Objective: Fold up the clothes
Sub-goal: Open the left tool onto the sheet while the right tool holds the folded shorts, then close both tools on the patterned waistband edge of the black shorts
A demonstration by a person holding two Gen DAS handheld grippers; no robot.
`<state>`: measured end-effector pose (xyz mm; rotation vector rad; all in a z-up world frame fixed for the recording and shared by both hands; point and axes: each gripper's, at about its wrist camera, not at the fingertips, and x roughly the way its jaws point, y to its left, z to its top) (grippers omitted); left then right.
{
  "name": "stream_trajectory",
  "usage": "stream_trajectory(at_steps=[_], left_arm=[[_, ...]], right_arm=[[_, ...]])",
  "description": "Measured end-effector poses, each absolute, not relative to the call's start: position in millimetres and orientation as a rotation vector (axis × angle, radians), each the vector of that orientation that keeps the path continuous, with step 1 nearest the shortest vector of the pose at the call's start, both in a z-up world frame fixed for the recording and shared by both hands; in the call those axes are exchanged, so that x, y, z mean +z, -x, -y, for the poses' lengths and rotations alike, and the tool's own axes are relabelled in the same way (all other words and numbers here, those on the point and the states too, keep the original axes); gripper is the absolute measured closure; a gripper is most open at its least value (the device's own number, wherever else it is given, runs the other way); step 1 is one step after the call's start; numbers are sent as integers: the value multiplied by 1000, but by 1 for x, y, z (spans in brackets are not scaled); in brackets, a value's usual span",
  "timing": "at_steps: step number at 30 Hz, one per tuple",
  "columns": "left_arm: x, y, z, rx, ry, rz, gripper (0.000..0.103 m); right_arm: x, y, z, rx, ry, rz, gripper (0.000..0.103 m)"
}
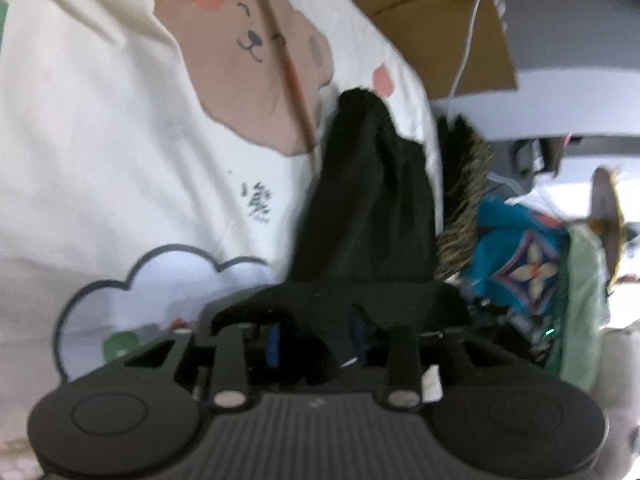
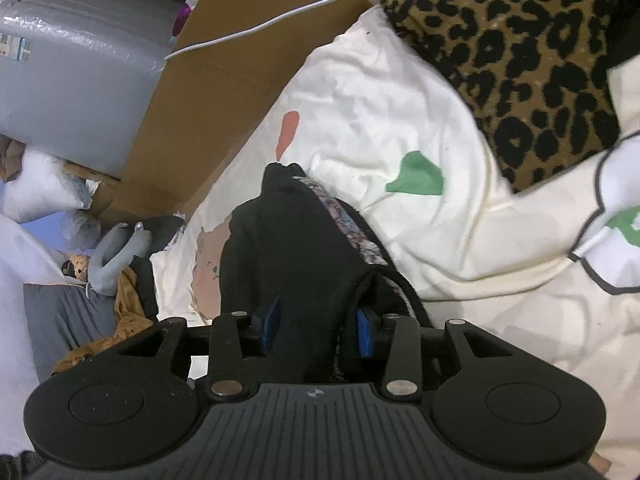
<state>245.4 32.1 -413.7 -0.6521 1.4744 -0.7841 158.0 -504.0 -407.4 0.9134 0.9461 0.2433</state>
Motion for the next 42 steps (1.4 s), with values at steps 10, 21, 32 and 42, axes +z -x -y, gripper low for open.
stream_trajectory(at_steps=[10, 21, 32, 42], left_arm=[[-410, -251, -45, -779, 744, -1400, 65], [-399, -268, -60, -748, 696, -1321, 65], [-382, -262, -75, -732, 558, -1273, 61], [-388, -249, -50, -755, 317, -1272, 50]], right_arm=[[-398, -174, 499, 198, -891, -949, 62], [-393, -178, 514, 120, -923, -887, 62], [-373, -158, 533, 97, -864, -822, 62], [-387, -138, 530, 68, -684, -922, 45]])
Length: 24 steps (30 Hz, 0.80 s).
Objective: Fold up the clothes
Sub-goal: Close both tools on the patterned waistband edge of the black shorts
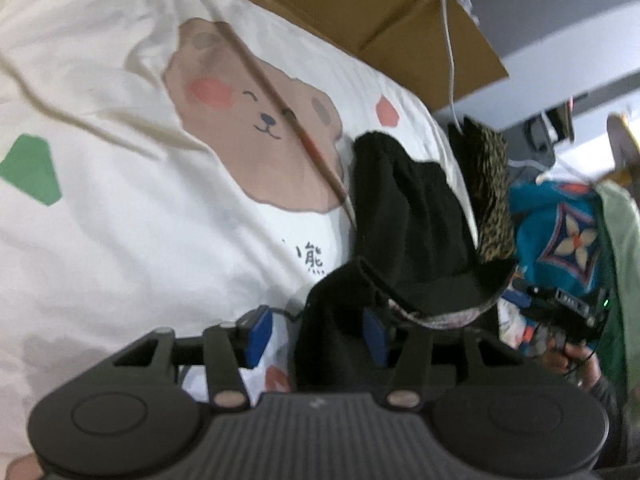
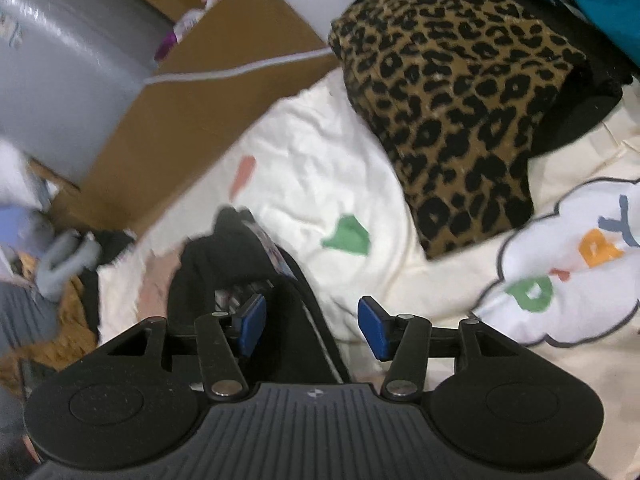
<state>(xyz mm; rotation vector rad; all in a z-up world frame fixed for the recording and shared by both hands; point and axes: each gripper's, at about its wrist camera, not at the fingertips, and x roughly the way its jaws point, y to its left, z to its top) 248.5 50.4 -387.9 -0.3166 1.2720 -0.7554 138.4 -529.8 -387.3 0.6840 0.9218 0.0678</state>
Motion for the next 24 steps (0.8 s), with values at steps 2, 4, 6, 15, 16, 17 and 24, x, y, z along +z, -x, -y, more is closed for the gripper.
stream_trajectory(at_steps=[2, 4, 6, 15, 16, 17, 24], left_arm=[[-390, -245, -43, -748, 268, -1253, 50], [-393, -242, -35, -751, 214, -1248, 50], [-397, -238, -28, -762, 163, -1246, 50], [-412, -239, -13, -811, 162, -1252, 50], [-412, -240, -13, -816, 171, -1251, 50], [-413, -241, -12, -821, 179, -1252, 50], [-417, -245, -10, -844, 229, -1251, 50]], right_arm=[[-392, -138, 524, 65, -635, -945, 45], [-397, -140, 518, 67, -591, -965, 45], [-401, -143, 511, 84, -571, -977, 45], [-402, -173, 477, 154, -424, -1005, 40], [-401, -177, 475, 162, -408, -1004, 40], [-401, -179, 473, 168, -398, -1004, 40], [-401, -197, 471, 194, -413, -984, 40]])
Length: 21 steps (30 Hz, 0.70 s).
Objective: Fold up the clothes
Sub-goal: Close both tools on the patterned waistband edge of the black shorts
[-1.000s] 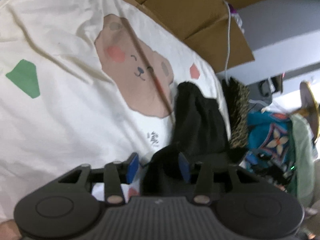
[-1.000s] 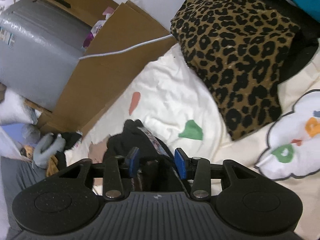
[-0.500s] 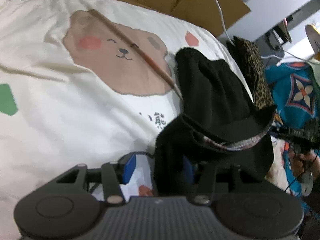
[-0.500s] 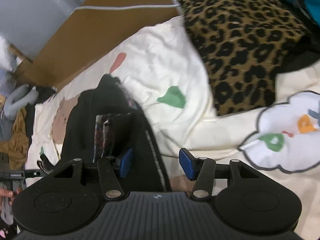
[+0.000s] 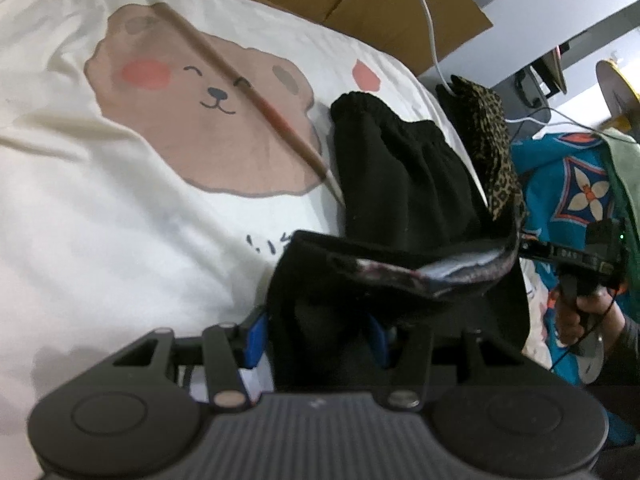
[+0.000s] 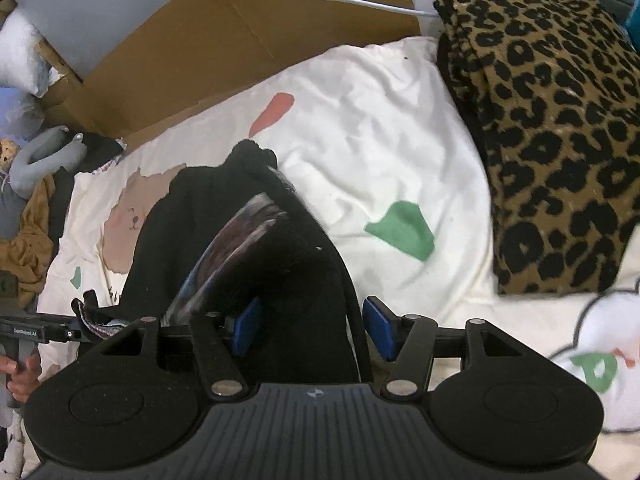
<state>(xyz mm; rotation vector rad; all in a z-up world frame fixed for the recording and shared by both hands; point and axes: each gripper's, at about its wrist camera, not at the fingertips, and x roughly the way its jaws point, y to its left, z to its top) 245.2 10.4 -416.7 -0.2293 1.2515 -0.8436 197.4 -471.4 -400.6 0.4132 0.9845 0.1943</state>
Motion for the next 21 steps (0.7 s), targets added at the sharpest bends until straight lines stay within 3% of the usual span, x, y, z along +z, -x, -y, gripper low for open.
stream_trajectory(at_steps=[7, 12, 17, 21], left_arm=[[-416, -249, -3, -870, 263, -1243, 51], [-413, -251, -3, -863, 251, -1220, 60], [-410, -250, -11, -839, 238, -1201, 80], [-405, -250, -17, -797, 216, -1184, 80]], right_arm=[[-395, -211, 472, 201, -431, -908, 41], [-390, -211, 470, 202, -384, -897, 45], [-386, -201, 472, 143, -320, -887, 45], [-380, -192, 473, 128, -281, -862, 45]])
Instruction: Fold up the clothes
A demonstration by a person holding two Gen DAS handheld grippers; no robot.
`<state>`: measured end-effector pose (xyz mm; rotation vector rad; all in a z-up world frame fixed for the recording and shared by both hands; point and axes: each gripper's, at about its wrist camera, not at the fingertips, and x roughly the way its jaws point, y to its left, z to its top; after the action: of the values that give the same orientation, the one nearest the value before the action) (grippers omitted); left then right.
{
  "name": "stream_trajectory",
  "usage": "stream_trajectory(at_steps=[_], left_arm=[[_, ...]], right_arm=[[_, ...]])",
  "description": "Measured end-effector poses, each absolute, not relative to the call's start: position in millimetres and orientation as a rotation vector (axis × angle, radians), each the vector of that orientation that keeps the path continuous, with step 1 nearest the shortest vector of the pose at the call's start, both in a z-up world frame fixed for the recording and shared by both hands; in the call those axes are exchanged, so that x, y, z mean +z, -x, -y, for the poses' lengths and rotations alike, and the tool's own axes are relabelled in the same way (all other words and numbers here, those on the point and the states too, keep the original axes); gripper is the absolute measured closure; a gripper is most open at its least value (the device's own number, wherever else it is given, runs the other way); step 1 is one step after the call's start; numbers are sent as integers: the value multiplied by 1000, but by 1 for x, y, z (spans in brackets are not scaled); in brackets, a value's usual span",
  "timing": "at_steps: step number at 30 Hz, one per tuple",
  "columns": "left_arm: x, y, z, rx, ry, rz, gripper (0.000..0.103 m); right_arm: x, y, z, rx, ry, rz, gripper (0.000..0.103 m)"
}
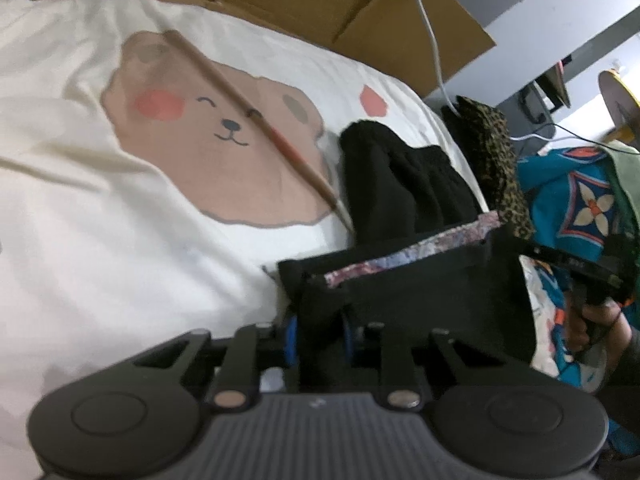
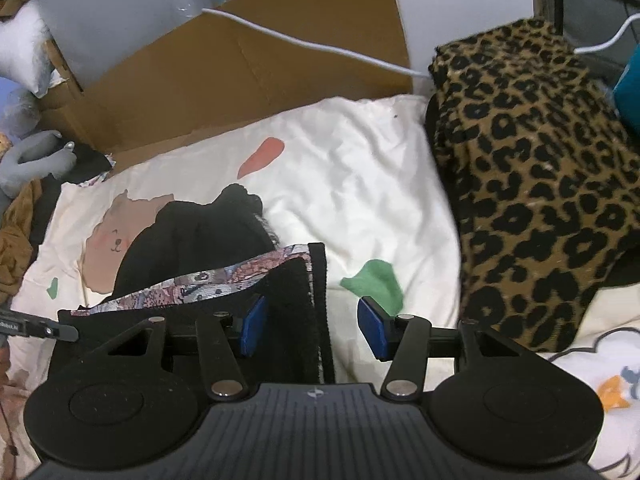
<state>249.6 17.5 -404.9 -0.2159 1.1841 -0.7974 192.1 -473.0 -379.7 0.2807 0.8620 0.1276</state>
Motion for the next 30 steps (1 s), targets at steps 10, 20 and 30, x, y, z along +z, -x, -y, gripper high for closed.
stream_trajectory(at_steps=[10, 20, 30], left_arm=[[-400, -250, -21, -803, 218, -1172, 79], [-388, -251, -21, -814, 237, -1088, 99], [-404, -252, -10, -758, 143, -1143, 96]], right_arm=[[-375, -198, 453, 157, -156, -893, 73], [-358, -199, 448, 126, -109, -861, 101], [-376, -221, 451, 101, -144, -919, 100]])
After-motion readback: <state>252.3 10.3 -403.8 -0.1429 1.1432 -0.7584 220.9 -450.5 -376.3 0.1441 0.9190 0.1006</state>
